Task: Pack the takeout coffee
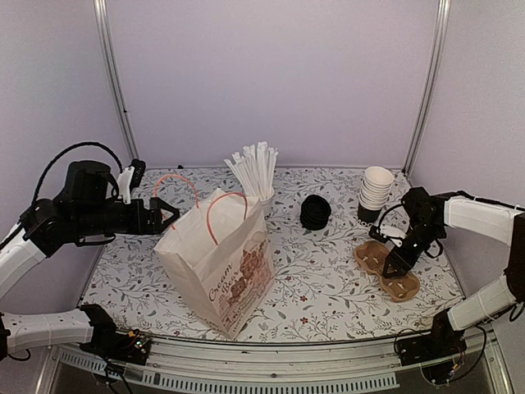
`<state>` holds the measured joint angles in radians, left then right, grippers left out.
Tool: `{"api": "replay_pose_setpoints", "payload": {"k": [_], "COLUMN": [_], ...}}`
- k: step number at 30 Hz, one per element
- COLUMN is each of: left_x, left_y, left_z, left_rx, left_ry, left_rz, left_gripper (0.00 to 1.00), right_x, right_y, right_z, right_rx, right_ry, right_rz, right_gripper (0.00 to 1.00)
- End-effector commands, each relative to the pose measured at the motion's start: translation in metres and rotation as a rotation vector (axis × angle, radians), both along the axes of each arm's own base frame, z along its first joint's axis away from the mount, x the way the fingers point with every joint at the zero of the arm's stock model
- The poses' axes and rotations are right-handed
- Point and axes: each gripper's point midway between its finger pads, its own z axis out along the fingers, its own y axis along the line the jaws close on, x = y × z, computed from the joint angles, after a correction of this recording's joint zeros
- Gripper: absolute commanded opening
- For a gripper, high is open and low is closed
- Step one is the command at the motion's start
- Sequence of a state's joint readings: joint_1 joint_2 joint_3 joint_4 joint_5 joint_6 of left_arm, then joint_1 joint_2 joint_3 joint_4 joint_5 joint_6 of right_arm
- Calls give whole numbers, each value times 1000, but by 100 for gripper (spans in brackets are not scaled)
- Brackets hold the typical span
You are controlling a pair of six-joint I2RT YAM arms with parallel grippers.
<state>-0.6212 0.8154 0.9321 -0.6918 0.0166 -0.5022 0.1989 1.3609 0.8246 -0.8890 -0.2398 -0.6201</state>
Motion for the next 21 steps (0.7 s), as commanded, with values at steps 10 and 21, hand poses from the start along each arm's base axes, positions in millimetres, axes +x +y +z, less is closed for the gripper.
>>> {"api": "replay_pose_setpoints", "payload": {"k": [10, 21], "left_x": [2, 0], "left_y": [9, 8], "left_z": [-4, -1], "left_rx": [4, -10], "left_ry": [-15, -17], "left_rz": [60, 50], "left_gripper": [100, 98], "right_x": [4, 15], "right_y": [2, 10], "right_z": [-19, 6], "right_rx": [-101, -64], "right_ry": [37, -35], "right_rz": [-39, -39], "right_gripper": [52, 35]}}
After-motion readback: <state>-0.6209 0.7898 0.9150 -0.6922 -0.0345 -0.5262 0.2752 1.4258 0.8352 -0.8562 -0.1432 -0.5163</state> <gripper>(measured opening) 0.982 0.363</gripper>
